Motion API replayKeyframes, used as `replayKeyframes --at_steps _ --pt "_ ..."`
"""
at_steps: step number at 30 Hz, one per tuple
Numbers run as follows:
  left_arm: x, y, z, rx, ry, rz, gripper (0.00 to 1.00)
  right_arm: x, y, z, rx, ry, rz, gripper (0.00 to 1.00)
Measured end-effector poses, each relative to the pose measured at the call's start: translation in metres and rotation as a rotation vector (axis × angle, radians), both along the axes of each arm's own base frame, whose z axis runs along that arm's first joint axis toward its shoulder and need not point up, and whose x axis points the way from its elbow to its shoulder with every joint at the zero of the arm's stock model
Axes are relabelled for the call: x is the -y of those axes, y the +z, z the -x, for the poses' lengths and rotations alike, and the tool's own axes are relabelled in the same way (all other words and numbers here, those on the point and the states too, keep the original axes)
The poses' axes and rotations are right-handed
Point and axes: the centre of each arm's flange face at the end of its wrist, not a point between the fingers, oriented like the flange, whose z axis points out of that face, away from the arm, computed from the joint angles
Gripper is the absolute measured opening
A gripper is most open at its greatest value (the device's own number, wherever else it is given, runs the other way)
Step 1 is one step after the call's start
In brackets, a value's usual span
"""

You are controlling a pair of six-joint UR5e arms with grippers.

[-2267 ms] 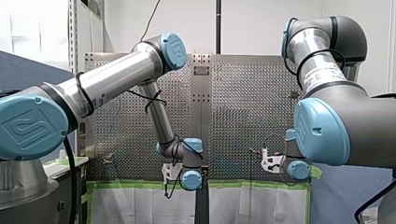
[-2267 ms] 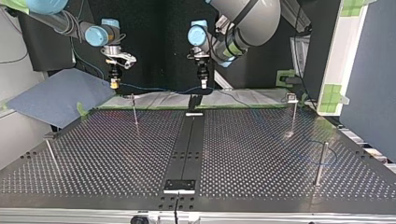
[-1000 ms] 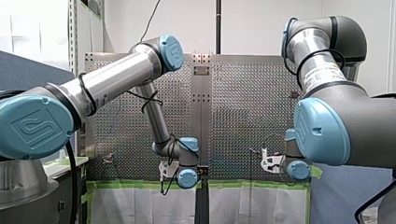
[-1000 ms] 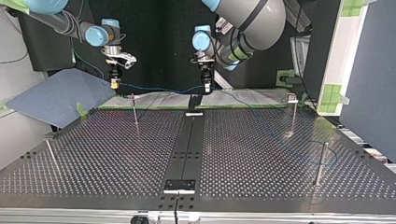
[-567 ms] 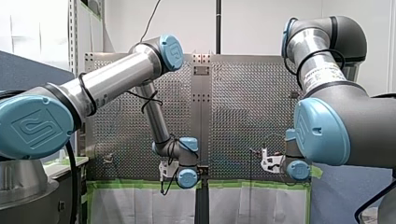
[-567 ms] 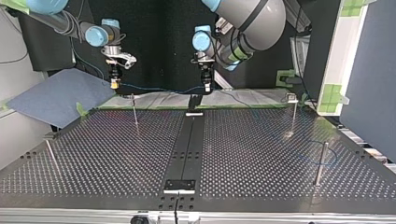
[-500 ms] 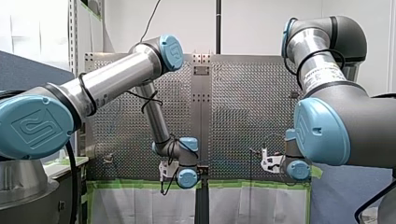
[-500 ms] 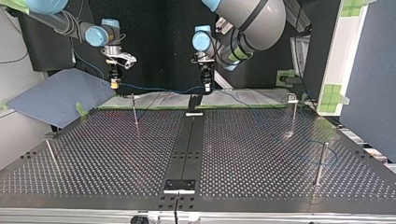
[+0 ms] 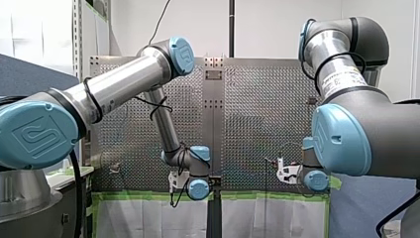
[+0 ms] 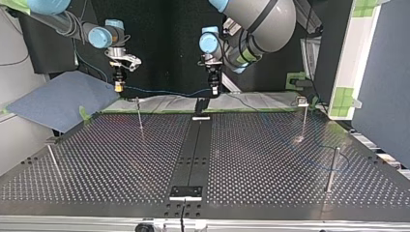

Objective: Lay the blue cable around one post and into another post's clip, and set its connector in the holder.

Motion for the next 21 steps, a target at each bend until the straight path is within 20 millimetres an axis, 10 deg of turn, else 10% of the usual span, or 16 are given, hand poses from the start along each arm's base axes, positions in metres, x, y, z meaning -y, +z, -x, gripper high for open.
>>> replayKeyframes --at_steps 21 --pt "0.0048 -0.0001 -0.0005 -0.001 -0.05 -0.003 0.21 0.0026 0.0005 0.0043 -0.005 -0.02 0.005 0.0"
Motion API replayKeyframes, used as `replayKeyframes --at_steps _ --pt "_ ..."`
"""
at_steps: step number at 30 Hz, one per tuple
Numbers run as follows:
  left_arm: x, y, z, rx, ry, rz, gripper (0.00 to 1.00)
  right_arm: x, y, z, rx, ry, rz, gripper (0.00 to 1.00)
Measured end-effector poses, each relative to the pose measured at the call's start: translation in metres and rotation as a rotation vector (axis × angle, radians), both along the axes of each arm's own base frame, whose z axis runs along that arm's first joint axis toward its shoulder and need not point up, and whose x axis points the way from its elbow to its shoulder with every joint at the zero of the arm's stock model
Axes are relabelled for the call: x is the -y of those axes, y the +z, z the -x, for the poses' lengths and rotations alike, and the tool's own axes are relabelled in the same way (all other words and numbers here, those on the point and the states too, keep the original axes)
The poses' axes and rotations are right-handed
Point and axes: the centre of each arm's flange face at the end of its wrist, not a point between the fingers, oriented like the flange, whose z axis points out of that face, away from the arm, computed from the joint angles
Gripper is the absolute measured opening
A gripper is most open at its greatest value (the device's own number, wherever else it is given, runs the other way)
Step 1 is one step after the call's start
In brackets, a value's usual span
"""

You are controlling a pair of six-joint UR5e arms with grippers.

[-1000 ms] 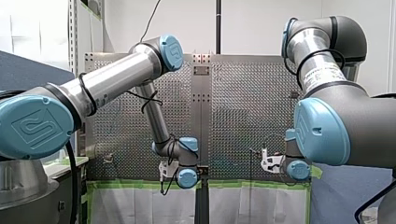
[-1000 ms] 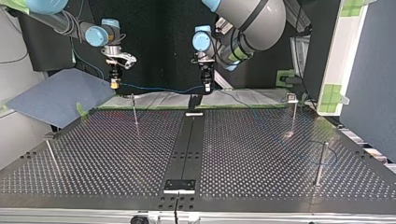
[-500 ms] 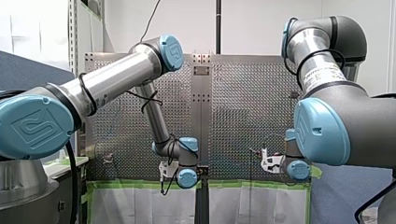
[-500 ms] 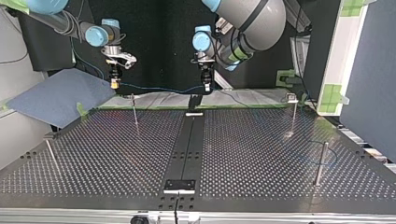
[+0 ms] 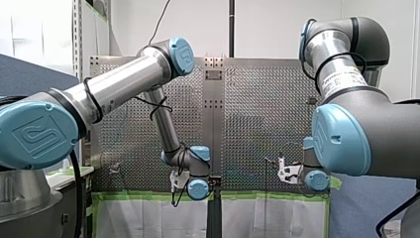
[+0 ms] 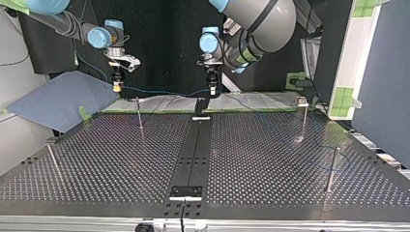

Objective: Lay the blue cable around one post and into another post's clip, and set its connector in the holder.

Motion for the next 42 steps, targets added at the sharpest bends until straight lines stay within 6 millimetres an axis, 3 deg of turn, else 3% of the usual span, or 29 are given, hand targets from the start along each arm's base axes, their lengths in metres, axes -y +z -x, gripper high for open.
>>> replayKeyframes --at_steps 4,10,16,17,42 --pt "0.001 0.0001 -0.0003 0.0 -0.011 0.001 0.21 0.0001 0.0 0.0001 -0.001 0.0 0.0 0.0" --pt "0.001 0.0 -0.0006 0.0 -0.014 0.003 0.11 -0.0004 0.0 -0.0011 -0.002 0.002 0.0 0.0" --pt "0.0013 -0.0002 -0.0007 0.0 -0.019 0.004 0.09 -0.0009 -0.0001 -0.0019 -0.006 0.003 0.0 0.0" --pt "0.0013 -0.0001 -0.0008 0.0 -0.02 0.004 0.04 -0.0008 0.0 -0.0022 -0.006 0.004 0.0 0.0" --pt "0.0058 0.0014 -0.0003 0.003 -0.032 0.002 0.02 -0.0009 -0.0009 0.0004 -0.011 -0.013 -0.011 0.0"
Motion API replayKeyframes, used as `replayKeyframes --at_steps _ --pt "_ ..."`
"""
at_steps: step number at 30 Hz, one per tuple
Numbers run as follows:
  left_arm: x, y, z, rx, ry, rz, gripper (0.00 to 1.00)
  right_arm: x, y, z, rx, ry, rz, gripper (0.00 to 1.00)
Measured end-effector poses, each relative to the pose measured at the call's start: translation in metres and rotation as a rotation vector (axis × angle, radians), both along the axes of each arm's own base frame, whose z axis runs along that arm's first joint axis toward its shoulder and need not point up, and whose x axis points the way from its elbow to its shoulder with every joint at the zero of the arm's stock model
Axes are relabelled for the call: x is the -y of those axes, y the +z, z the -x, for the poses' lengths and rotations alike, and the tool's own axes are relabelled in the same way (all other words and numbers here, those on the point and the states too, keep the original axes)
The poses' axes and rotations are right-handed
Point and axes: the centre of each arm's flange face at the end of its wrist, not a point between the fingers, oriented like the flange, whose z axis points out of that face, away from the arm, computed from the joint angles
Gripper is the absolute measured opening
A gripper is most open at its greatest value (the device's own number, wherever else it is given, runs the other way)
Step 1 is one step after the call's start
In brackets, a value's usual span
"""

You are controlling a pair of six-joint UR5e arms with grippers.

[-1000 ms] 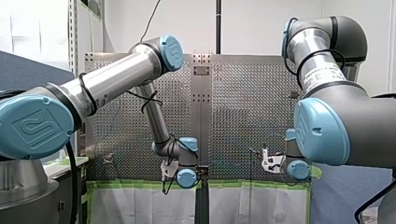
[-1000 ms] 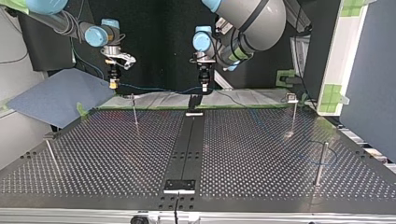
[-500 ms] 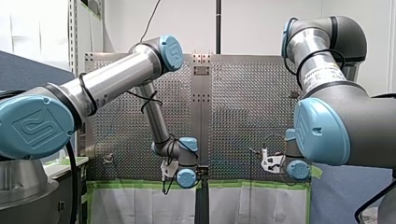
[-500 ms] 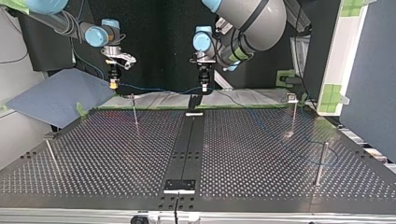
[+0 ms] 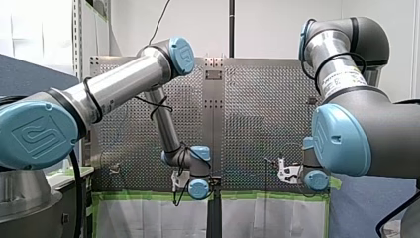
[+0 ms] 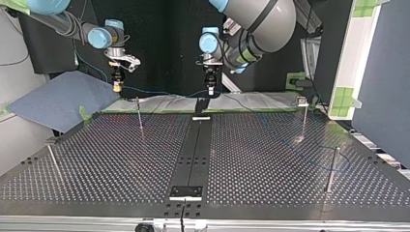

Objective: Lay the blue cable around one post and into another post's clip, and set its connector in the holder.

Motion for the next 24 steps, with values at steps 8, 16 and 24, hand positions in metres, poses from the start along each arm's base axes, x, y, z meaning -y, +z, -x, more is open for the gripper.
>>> replayKeyframes --at_steps 8,16,24 --pt "0.016 0.005 0.003 0.012 -0.024 -0.011 0.02 0.001 -0.002 0.011 -0.021 -0.073 -0.019 0.0" --pt "0.033 0.009 0.006 0.019 -0.061 -0.014 0.02 0.003 -0.002 0.02 -0.015 -0.102 -0.025 0.0" --pt "0.071 0.021 0.014 0.039 -0.124 0.004 0.02 0.011 0.0 0.027 -0.001 -0.114 -0.025 0.0"
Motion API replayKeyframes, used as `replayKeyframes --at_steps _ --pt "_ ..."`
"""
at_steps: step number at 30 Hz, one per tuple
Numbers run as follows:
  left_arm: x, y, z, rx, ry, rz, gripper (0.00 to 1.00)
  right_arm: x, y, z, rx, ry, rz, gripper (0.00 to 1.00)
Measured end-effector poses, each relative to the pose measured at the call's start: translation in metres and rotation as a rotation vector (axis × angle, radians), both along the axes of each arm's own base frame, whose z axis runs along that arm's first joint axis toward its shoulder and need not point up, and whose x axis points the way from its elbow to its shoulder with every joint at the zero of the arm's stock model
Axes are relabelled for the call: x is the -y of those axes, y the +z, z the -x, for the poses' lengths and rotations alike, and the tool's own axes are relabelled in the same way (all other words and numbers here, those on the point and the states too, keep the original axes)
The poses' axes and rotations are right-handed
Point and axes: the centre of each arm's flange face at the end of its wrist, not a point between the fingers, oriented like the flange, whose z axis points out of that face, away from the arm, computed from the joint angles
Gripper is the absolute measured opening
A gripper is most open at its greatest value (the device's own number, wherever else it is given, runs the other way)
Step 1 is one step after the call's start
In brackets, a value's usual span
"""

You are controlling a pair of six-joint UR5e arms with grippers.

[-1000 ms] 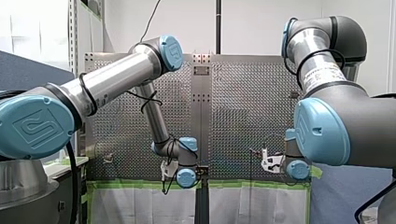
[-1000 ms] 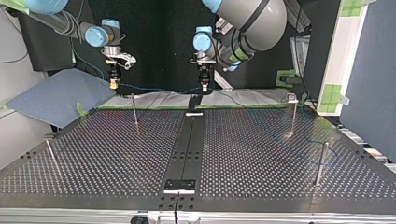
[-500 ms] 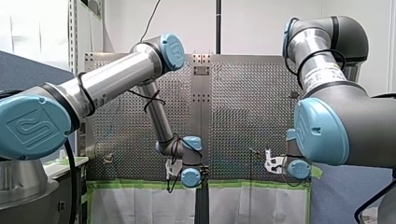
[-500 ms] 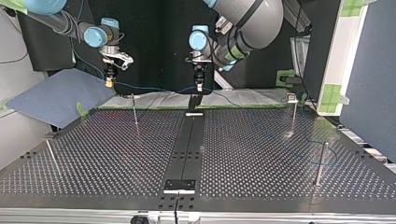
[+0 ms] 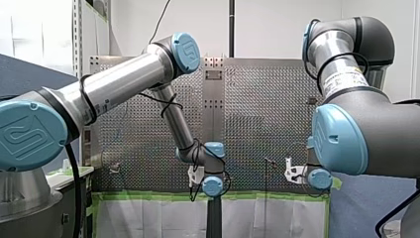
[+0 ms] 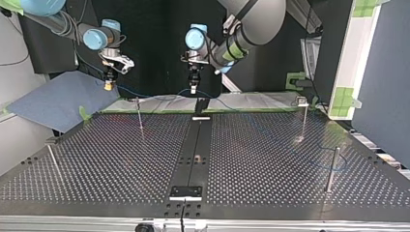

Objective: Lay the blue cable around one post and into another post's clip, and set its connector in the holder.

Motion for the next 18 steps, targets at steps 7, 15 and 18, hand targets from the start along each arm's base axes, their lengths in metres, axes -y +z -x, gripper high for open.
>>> replayKeyframes --at_steps 7,15,18 --pt "0.022 0.008 0.003 0.005 -0.029 0.007 0.02 0.003 0.001 0.004 0.002 -0.006 0.0 0.0" --pt "0.038 0.01 0.003 -0.002 -0.045 0.003 0.02 0.01 0.002 0.012 0.008 0.004 -0.008 0.0" --pt "0.044 0.004 0.005 -0.013 -0.051 -0.008 0.02 0.011 0.002 0.013 0.009 0.011 -0.011 0.0"
